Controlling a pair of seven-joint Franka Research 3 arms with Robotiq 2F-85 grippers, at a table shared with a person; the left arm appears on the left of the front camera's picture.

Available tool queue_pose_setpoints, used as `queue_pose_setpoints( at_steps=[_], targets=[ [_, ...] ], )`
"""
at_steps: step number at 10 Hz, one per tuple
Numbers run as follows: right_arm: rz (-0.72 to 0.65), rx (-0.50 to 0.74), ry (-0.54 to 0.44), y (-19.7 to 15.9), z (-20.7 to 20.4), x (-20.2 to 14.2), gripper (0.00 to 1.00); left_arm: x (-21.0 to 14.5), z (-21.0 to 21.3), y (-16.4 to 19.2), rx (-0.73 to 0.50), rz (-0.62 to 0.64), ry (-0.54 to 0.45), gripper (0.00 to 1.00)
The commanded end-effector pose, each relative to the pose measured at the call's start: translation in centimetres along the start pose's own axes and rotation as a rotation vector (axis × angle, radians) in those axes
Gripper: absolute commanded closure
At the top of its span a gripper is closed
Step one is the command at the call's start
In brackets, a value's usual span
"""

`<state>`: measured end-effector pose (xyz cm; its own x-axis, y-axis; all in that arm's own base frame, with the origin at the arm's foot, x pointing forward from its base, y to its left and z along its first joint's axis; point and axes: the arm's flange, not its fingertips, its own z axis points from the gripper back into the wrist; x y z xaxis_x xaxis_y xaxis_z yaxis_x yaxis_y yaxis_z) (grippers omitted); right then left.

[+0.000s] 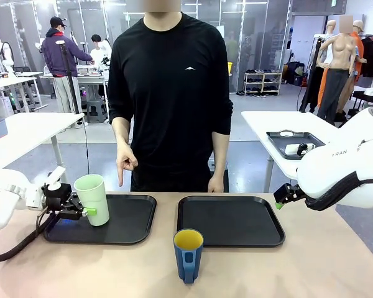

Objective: Sort and store the cups by type.
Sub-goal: Place the picked Reusable plastic cup into the Flat Tray indicated by the person.

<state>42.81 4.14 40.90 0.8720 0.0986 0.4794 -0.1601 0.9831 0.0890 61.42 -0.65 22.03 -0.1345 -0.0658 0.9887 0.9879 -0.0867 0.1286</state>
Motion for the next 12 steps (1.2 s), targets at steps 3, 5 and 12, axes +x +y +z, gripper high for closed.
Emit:
queue_pose_setpoints(
  at_steps=[3, 5, 12],
  targets=[
    [-0.003, 0.005, 0.002, -0.1, -0.1, -0.1, 0.00, -0.7, 0.0, 1.1, 0.011, 0.022, -0.006, 0.16],
    [-0.003, 0.005, 0.002, -0.1, -0.1, -0.1, 0.00, -1.2, 0.1, 1.3, 0.015, 0.043, 0.008, 0.13],
    [-0.003, 0.005, 0.002, -0.1, -0.1, -0.1, 0.00, -1.3, 1.0, 1.2, 0.038, 0.058, 0.020, 0.00]
  ],
)
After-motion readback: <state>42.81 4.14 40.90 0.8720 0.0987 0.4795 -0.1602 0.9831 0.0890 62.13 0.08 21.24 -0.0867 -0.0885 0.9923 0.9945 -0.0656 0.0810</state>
